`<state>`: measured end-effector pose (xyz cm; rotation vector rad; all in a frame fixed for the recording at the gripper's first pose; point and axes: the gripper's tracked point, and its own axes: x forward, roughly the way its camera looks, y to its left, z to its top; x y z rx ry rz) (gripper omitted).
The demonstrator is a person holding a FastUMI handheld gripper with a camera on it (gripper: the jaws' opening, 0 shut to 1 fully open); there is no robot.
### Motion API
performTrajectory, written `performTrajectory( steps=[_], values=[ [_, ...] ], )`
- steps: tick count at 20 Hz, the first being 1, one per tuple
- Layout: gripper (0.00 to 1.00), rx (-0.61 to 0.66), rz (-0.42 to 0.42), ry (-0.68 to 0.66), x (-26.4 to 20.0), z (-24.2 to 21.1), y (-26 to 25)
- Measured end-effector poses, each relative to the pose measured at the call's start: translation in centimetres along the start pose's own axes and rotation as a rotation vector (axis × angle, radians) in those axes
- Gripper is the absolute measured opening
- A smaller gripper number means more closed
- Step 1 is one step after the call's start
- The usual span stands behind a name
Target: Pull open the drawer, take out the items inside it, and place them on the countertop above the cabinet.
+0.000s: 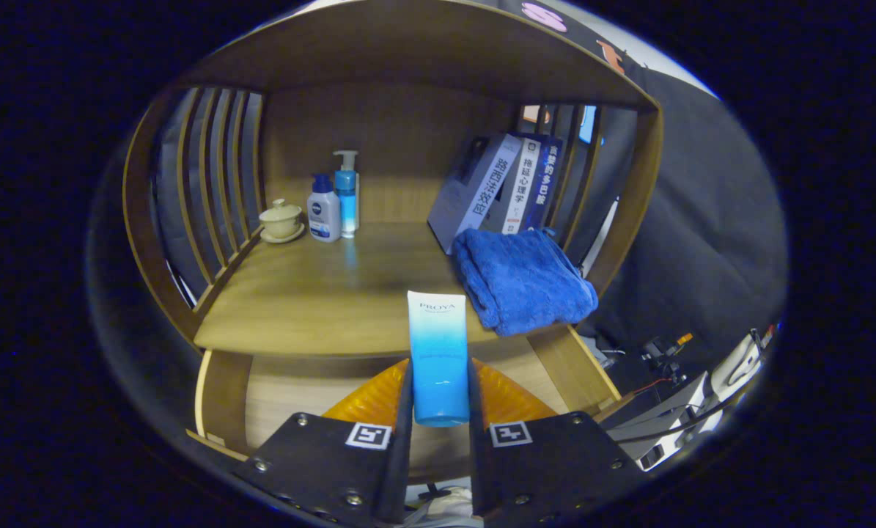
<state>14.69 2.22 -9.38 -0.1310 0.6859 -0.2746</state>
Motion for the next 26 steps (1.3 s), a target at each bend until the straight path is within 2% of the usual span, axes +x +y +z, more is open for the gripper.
performTrajectory(
  steps=[5,14,18,26],
  values=[
    [0.34,0.038,0.068,-0.043,3.5,1.6,2.3],
    [0.35,0.016,0.151,0.052,10.3,-0.8,5.7],
    [0.35,0.098,0.181,0.016,12.1,0.3,6.2],
    [0.34,0.160,0.225,-0.015,15.0,2.1,6.3]
  ],
)
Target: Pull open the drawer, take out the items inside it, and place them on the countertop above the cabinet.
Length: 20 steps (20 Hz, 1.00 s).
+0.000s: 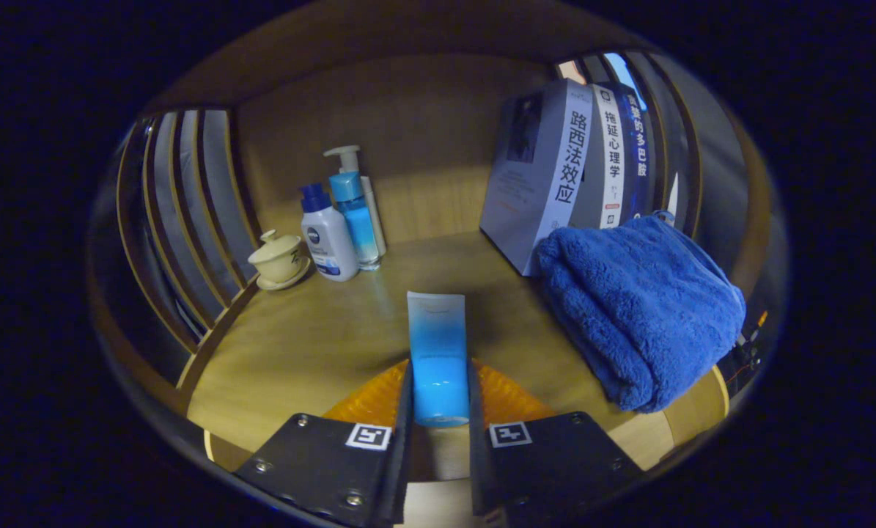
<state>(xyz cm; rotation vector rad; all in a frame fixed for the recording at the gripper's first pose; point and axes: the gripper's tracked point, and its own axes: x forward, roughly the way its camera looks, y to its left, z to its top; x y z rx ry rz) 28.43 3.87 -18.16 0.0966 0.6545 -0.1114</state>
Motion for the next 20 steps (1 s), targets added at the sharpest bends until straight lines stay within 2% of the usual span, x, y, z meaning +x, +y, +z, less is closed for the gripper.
performTrajectory(
  steps=[4,7,10,14,20],
  values=[
    [0.40,-0.019,0.018,-0.008,0.2,0.0,0.3],
    [0.57,-0.028,0.009,-0.011,-0.7,0.0,0.1],
    [0.66,-0.014,0.033,-0.058,-1.4,1.2,0.4],
    [0.66,0.012,0.070,-0.145,-3.7,3.4,0.5],
    [0.66,-0.017,0.018,-0.223,-7.6,5.2,-1.2]
  ],
)
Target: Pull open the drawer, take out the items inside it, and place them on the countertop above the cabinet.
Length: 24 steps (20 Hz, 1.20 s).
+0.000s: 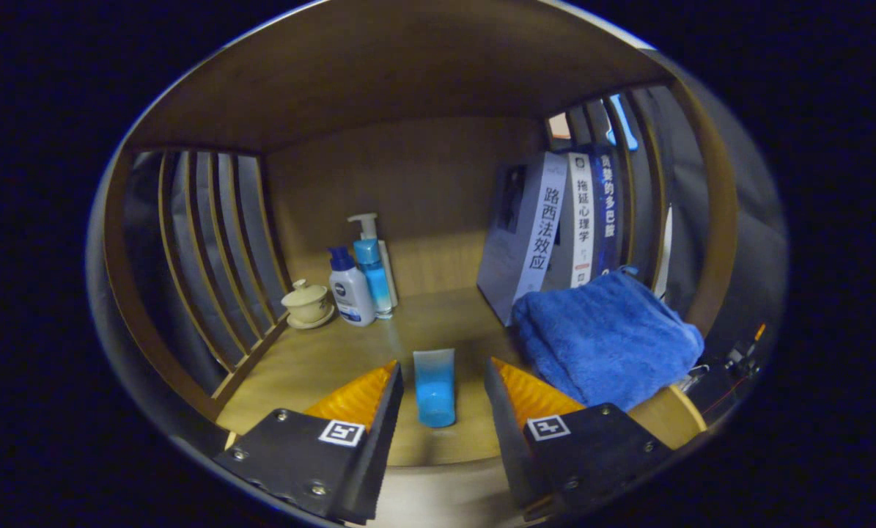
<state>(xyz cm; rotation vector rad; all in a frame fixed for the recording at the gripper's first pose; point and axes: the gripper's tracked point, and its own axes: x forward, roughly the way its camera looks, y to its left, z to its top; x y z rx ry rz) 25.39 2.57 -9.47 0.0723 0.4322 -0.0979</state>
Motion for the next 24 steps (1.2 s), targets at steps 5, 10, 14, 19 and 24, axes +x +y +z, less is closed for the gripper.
performTrajectory(
  steps=[5,10,14,19,24],
  values=[
    [0.66,0.002,-0.079,-0.080,-4.3,2.1,-2.4],
    [0.66,-0.027,-0.152,-0.140,-9.2,2.9,-4.7],
    [0.66,0.011,-0.199,-0.173,-11.8,2.1,-6.2],
    [0.66,0.013,-0.227,-0.166,-14.1,-0.4,-6.6],
    [0.66,0.033,-0.254,-0.146,-16.3,-4.4,-6.6]
  ],
)
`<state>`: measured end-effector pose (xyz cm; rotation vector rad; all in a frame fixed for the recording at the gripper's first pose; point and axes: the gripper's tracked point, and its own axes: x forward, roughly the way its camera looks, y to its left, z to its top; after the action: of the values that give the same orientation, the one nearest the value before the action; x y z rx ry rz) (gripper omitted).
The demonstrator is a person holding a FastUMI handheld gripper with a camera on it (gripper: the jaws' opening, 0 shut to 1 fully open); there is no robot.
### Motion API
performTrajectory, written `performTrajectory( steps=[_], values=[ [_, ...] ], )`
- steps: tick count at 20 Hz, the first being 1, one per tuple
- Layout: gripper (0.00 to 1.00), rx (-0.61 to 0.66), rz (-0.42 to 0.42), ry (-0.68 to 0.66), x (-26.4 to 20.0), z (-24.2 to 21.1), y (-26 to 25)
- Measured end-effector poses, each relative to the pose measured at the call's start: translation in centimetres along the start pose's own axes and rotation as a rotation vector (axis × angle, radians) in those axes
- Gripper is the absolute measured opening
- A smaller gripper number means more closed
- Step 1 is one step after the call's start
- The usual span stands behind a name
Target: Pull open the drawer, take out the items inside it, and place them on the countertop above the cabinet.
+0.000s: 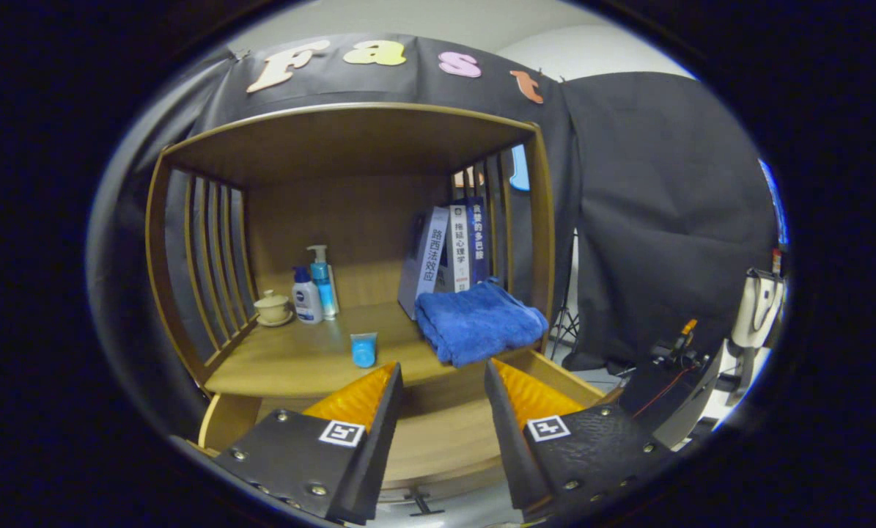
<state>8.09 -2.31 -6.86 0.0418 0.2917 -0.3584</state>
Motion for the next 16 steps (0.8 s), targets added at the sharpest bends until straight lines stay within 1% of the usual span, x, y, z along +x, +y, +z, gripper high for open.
performTrajectory(
  steps=[3,5,12,15,16],
  values=[
    [0.66,-0.018,-0.027,0.038,-0.8,-2.8,-0.9],
    [0.66,-0.033,-0.016,0.056,-1.1,-4.5,-0.7],
    [0.66,-0.105,0.080,0.091,-3.6,-8.4,0.1],
    [0.66,-0.099,0.150,0.092,-5.2,-10.5,0.9],
    [0.66,-0.096,0.160,0.095,-5.3,-11.1,0.9]
  ],
)
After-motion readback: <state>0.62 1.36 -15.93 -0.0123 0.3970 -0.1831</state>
